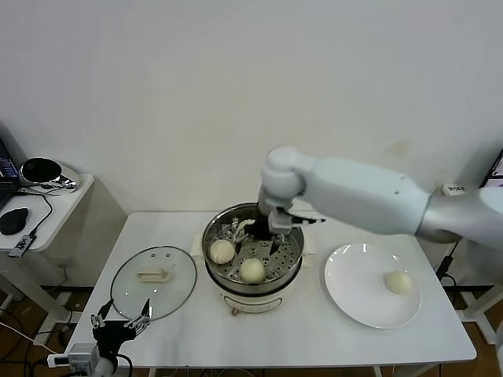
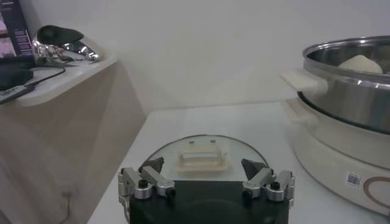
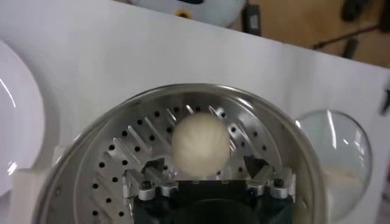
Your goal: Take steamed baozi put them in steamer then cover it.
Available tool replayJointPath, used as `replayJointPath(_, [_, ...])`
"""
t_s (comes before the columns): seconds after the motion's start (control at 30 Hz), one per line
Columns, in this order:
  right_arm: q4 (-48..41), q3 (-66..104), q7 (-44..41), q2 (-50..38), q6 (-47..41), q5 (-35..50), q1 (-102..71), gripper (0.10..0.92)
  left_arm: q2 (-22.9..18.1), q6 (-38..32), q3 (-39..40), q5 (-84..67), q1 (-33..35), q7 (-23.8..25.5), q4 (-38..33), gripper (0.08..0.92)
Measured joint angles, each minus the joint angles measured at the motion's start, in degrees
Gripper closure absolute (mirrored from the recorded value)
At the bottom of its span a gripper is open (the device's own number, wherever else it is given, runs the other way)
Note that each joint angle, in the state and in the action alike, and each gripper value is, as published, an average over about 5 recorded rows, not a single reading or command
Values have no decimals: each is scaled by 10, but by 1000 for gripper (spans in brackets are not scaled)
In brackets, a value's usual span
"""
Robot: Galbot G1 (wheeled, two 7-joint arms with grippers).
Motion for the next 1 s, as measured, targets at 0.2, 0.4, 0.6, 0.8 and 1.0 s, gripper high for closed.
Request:
replayJointPath(0.2, [0, -6, -11, -82, -101, 90, 33, 203, 3, 1, 7, 1, -1, 2, -1, 177])
replayJointPath(0.4, [1, 1, -26, -168, -234, 136, 37, 203, 9, 2, 14, 2, -3, 4, 0, 177])
replayJointPath(0.6, [2, 30, -41, -237, -372, 124, 1, 203, 13, 4, 14, 2, -1, 6, 3, 177])
replayJointPath(0.8, [-5, 78, -45, -274, -469, 80, -70, 203, 15, 4, 13, 3, 4, 6, 4, 177])
replayJointPath(1.0, [-16, 130, -42, -286, -512, 35, -148, 203, 14, 4, 13, 6, 4, 6, 8, 177])
